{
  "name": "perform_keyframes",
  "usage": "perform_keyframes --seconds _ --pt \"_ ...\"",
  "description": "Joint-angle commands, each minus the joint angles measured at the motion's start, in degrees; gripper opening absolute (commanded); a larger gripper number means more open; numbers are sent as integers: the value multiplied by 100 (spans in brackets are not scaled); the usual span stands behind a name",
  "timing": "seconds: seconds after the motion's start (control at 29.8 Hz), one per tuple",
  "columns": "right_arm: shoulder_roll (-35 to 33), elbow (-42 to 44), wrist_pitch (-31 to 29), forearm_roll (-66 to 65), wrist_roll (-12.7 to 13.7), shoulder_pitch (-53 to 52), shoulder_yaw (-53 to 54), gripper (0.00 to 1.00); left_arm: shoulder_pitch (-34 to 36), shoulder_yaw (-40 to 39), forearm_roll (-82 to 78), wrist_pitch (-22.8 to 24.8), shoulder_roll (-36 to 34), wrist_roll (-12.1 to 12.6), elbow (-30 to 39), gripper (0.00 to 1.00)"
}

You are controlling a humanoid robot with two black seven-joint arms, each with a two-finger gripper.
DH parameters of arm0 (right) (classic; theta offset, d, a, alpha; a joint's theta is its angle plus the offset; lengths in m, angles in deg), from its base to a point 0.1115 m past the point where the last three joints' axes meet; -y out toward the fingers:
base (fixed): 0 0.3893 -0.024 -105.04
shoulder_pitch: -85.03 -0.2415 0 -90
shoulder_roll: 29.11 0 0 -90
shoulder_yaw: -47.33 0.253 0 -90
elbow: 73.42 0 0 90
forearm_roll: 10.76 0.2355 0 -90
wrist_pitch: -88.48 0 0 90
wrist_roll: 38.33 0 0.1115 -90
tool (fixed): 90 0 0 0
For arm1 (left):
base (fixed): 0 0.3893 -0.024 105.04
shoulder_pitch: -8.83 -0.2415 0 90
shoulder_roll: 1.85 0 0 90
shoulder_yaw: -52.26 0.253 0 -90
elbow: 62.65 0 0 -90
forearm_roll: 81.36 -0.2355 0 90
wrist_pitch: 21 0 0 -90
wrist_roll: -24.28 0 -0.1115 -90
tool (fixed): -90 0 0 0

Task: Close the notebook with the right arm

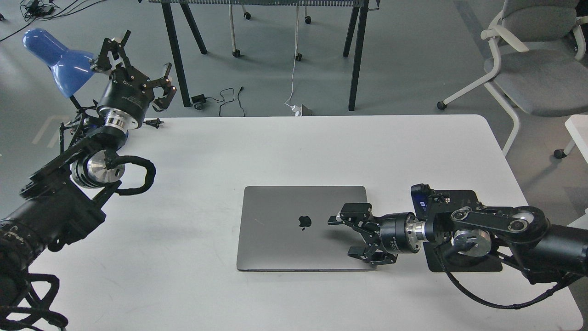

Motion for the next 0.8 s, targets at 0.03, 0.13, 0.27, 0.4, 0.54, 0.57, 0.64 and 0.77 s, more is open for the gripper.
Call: perform_keyframes --seconds 0.03,0.13,0.27,0.4,0.54,0.57,0.64,0.77 --pt "-28 99 20 2 -12 -112 1196 100 0 0 0 0 1 0 0 100" --pt "7 511 20 2 -12 -77 2505 100 0 0 0 0 1 0 0 100" --pt "147 1293 -6 81 -29 -24 4009 100 0 0 0 0 1 0 0 100" --pt "525 1795 20 168 -55 -33 5047 100 0 9 0 0 1 0 0 100" --pt "815 2050 29 563 -64 98 5900 100 0 0 0 0 1 0 0 100" --pt "877 2068 29 677 -64 142 6050 100 0 9 0 0 1 0 0 100" --pt "948 2077 20 923 -64 169 6288 100 0 0 0 0 1 0 0 100" --pt "966 2077 -24 1468 -73 353 6543 100 0 0 0 0 1 0 0 100"
